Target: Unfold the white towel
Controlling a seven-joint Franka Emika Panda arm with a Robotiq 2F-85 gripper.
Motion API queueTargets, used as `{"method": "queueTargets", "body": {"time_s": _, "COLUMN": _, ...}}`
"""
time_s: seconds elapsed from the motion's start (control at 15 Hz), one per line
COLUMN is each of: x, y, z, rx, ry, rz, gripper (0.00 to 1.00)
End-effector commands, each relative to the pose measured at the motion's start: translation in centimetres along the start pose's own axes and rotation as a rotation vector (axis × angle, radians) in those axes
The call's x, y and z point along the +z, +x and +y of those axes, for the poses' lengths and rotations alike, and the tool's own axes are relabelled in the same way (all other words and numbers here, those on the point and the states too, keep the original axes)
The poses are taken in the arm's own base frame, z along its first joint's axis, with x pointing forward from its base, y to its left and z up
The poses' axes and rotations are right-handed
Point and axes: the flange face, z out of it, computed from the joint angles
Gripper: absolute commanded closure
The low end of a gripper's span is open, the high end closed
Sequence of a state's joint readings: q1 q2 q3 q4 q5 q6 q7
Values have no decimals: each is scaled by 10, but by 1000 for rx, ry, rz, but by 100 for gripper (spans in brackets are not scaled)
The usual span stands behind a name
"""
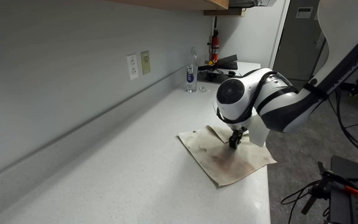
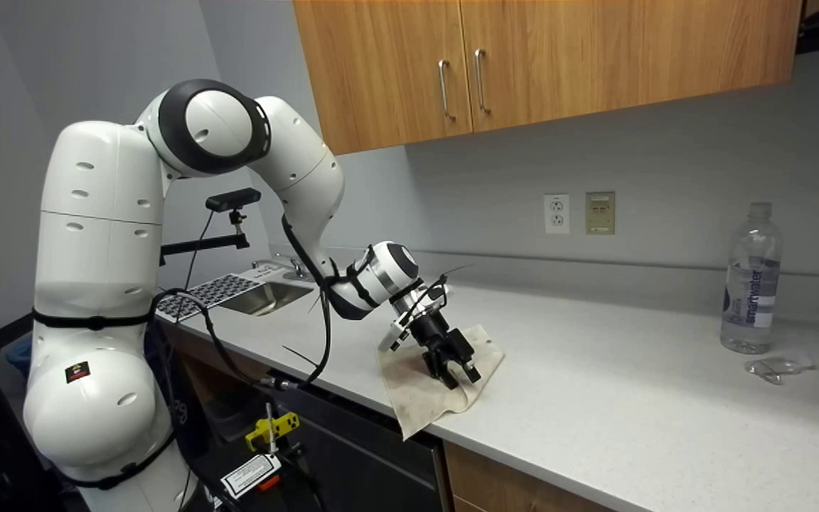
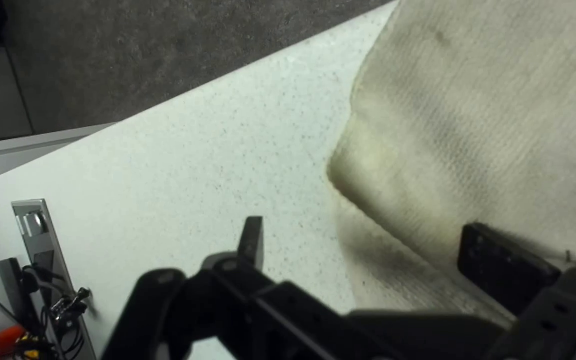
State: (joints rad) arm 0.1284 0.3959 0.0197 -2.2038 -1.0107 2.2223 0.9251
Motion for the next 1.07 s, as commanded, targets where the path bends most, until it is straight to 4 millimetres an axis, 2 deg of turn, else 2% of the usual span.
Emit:
{"method": "queueTargets", "body": {"time_s": 0.0, "x": -2, "y": 6, "z": 3, "rx": 2, "ry": -31, "rz": 17, "gripper": 0}}
{"method": "queueTargets", "body": {"time_s": 0.67, "x": -1, "y": 28, "z": 21, "rx": 24, "ry": -96, "rz": 40, "gripper": 0}}
{"method": "queueTargets", "body": {"time_s": 1.0, "x": 8, "y": 42, "z": 29, "rx": 84, "ry": -174, "rz": 56, "gripper": 0}}
